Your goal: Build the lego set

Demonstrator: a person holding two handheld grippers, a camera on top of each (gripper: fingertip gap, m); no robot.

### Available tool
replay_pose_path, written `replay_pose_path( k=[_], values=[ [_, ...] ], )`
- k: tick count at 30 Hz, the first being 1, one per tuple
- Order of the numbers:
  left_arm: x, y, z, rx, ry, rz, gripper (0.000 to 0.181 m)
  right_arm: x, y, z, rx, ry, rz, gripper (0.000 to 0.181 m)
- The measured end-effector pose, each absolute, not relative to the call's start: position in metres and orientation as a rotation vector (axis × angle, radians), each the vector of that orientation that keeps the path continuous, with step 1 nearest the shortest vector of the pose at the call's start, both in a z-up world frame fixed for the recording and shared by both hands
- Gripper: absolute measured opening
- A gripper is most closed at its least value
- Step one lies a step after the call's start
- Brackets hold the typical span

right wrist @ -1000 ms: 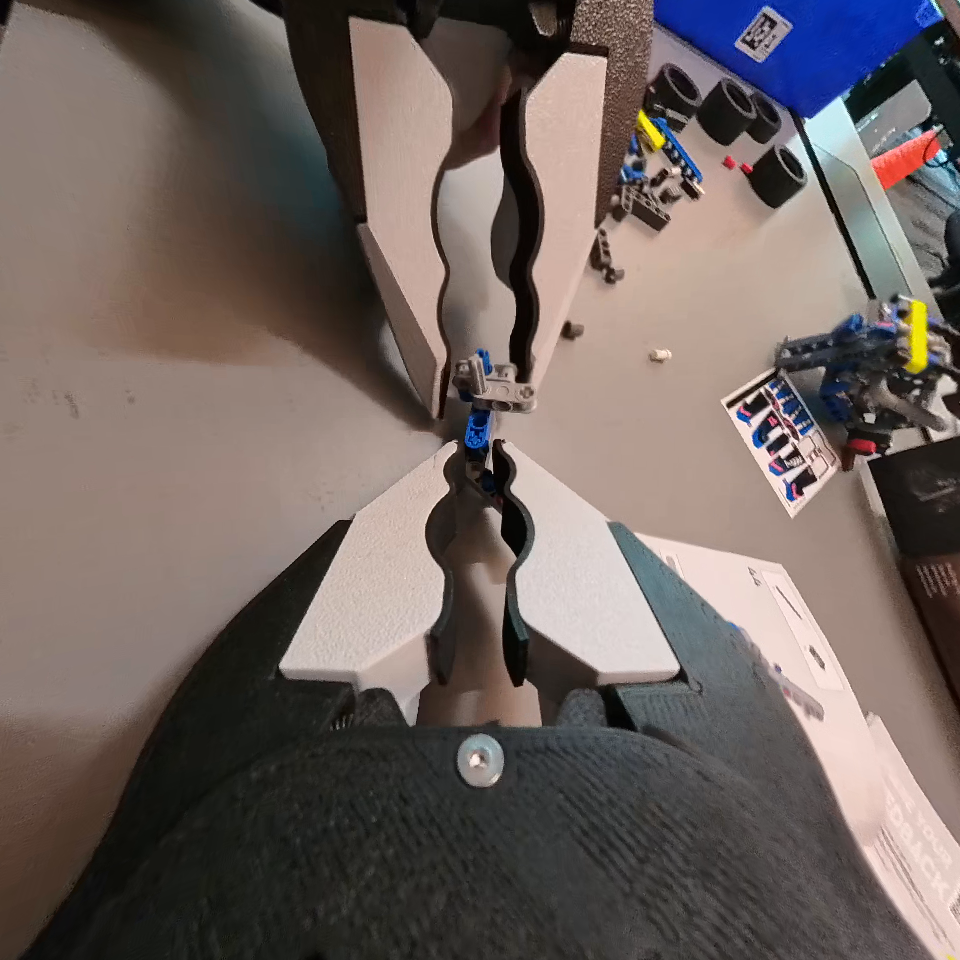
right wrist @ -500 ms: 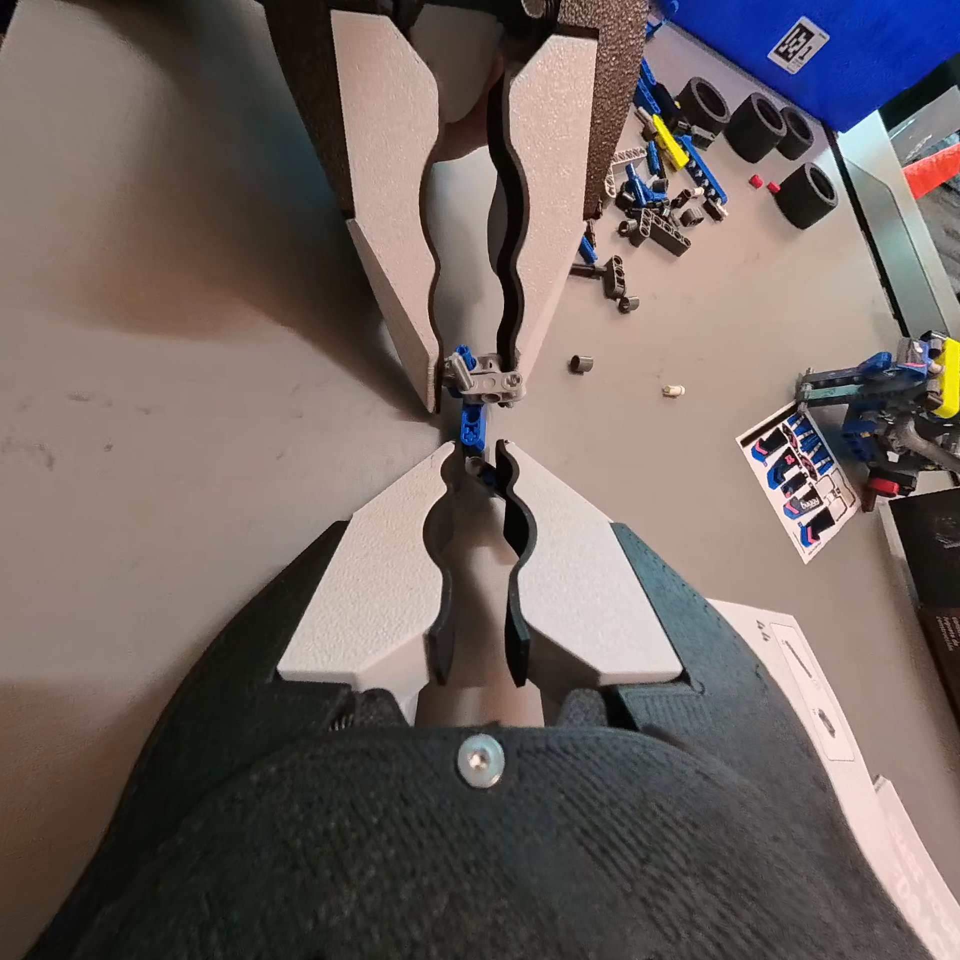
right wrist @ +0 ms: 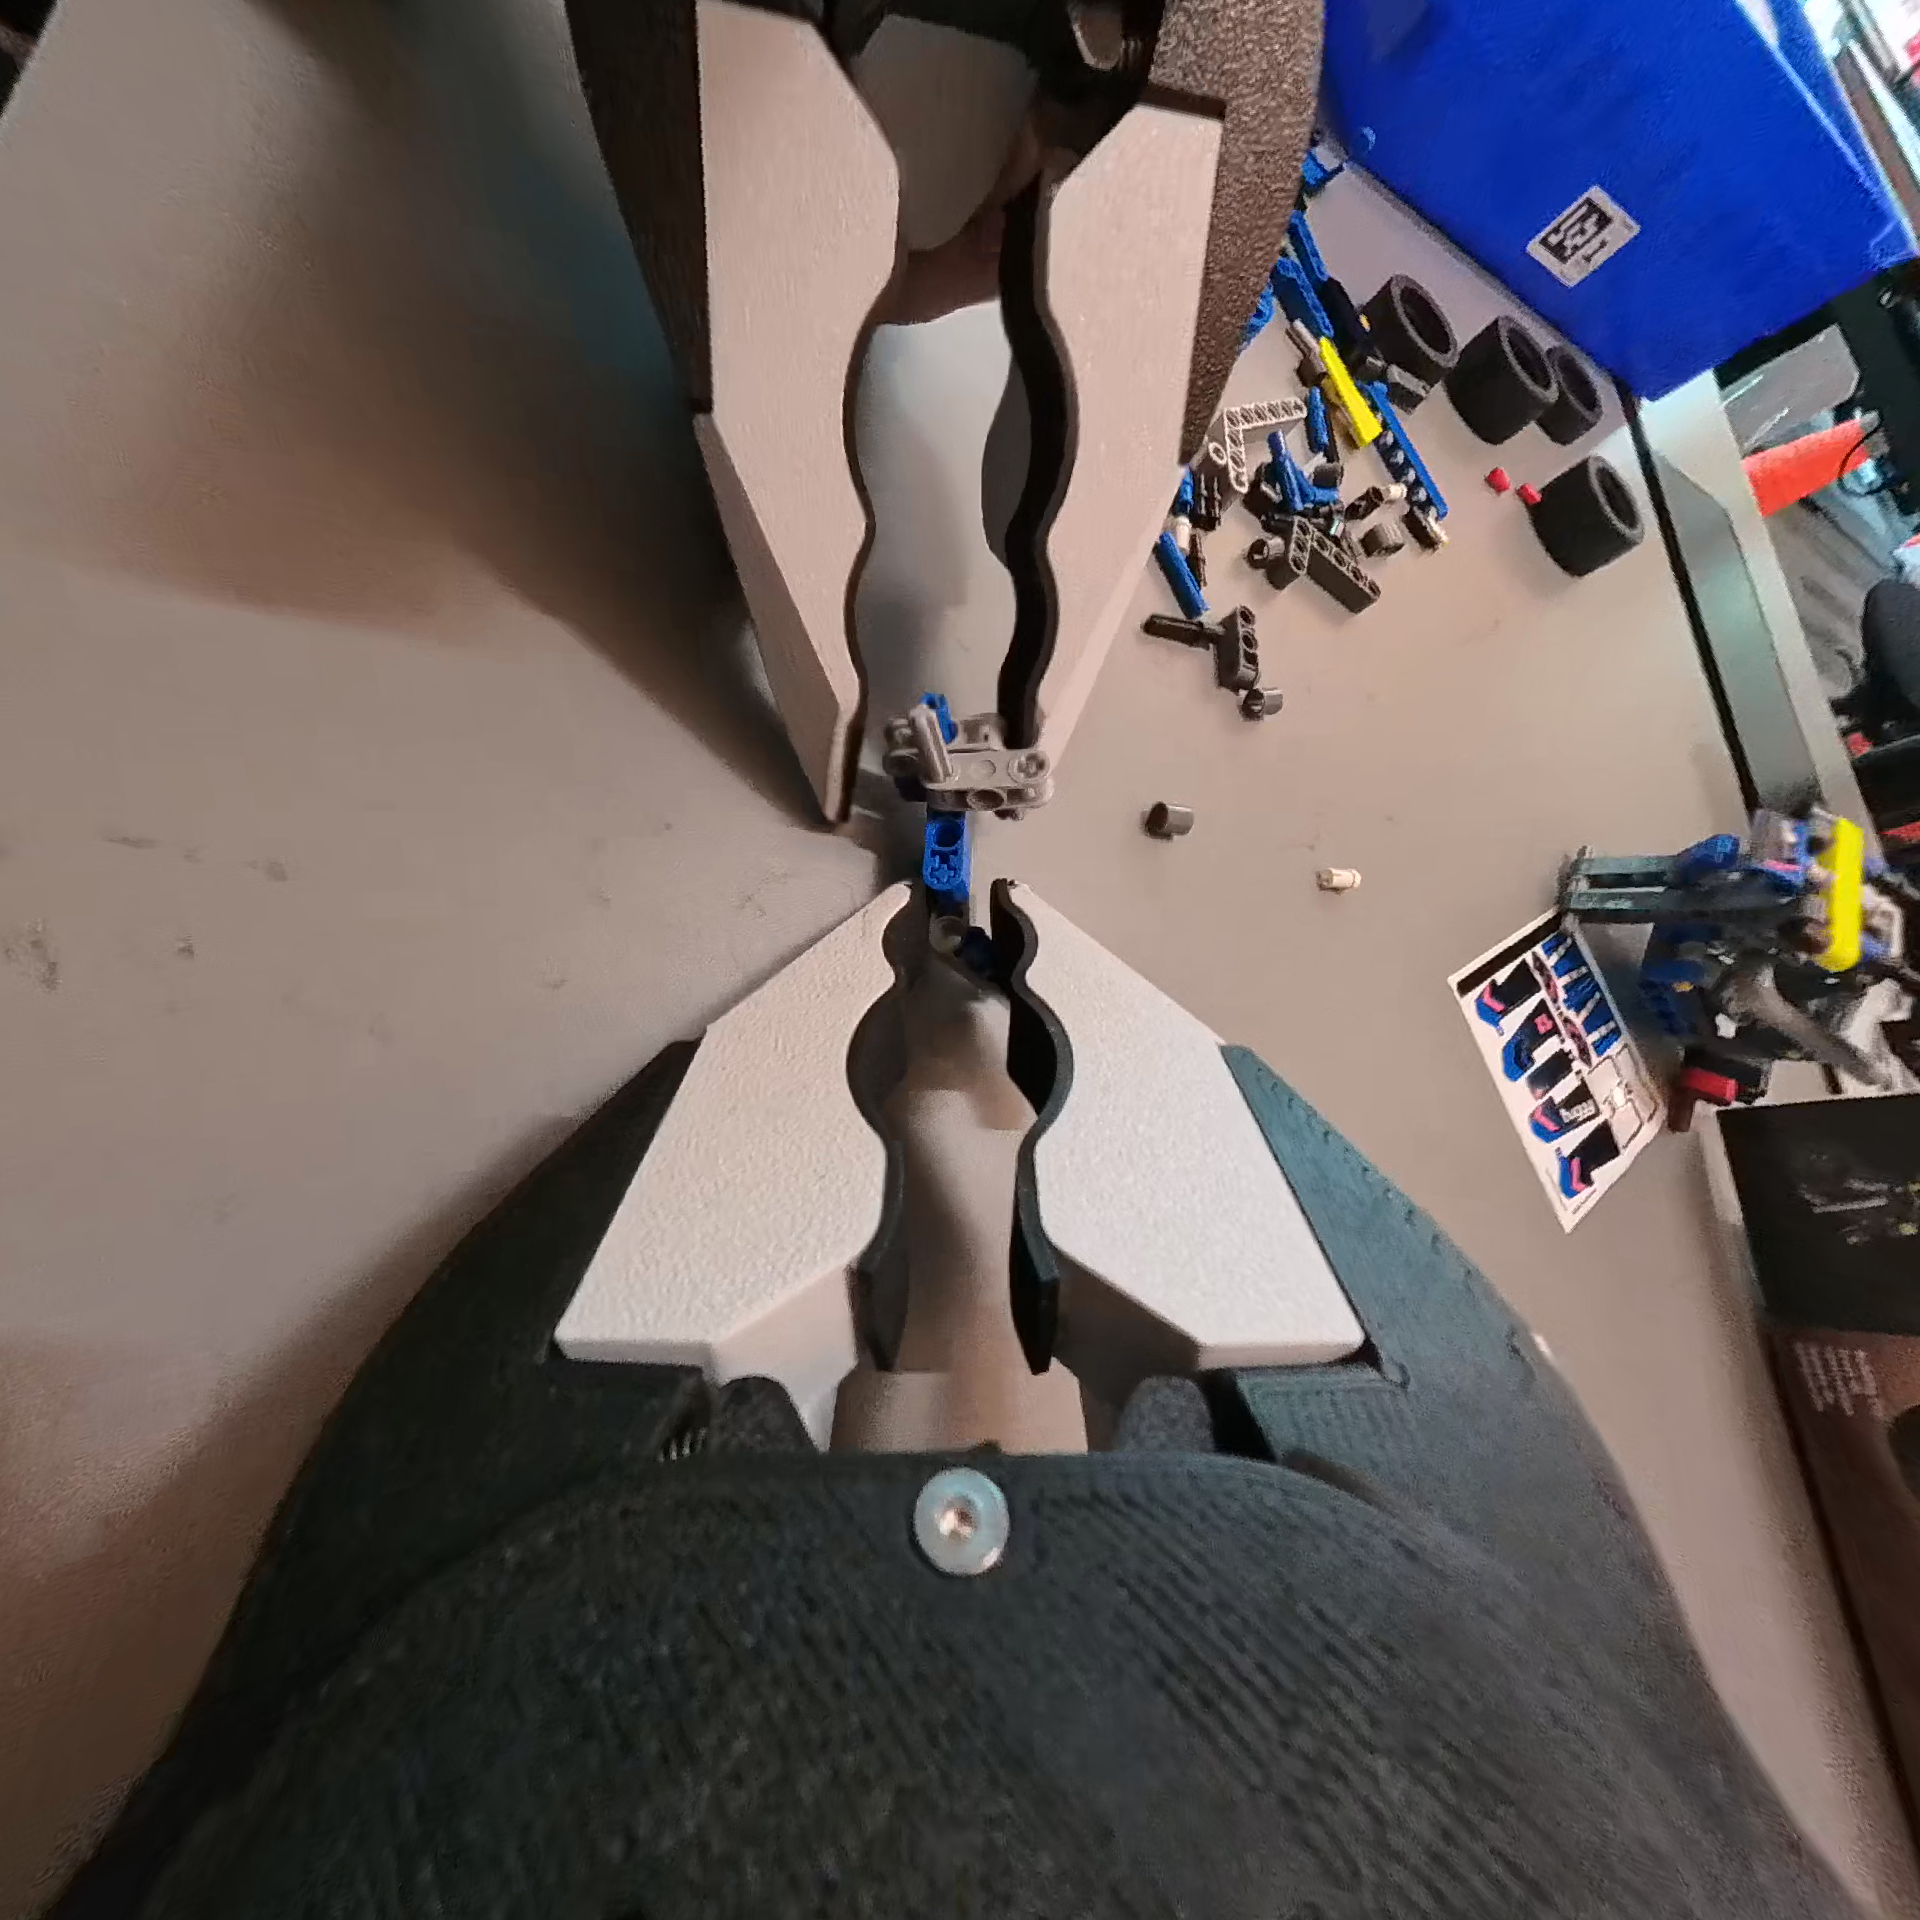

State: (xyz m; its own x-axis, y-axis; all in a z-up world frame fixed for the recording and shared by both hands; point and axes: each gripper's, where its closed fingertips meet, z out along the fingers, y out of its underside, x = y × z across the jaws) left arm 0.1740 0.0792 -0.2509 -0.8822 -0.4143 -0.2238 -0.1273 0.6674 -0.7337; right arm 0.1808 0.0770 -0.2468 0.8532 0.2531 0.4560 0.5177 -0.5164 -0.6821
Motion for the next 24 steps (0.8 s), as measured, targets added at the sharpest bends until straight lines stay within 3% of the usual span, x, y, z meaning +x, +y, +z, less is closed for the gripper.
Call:
replay_pose_path(
  k=[10,19,24],
  values=[
    [0.163,0.126,-0.227,-0.631,2.435,-1.199,0.025,0.169,0.075,-0.246,-2.136,-0.646,-0.398,0.020],
    [0.179,0.290,-0.210,-1.178,2.126,-0.773,0.017,0.156,0.069,-0.244,-2.159,-0.735,-0.391,0.031],
    [0.178,0.328,-0.210,-1.205,2.122,-0.608,0.015,0.151,0.064,-0.236,-2.135,-0.708,-0.338,0.037]
  ],
)
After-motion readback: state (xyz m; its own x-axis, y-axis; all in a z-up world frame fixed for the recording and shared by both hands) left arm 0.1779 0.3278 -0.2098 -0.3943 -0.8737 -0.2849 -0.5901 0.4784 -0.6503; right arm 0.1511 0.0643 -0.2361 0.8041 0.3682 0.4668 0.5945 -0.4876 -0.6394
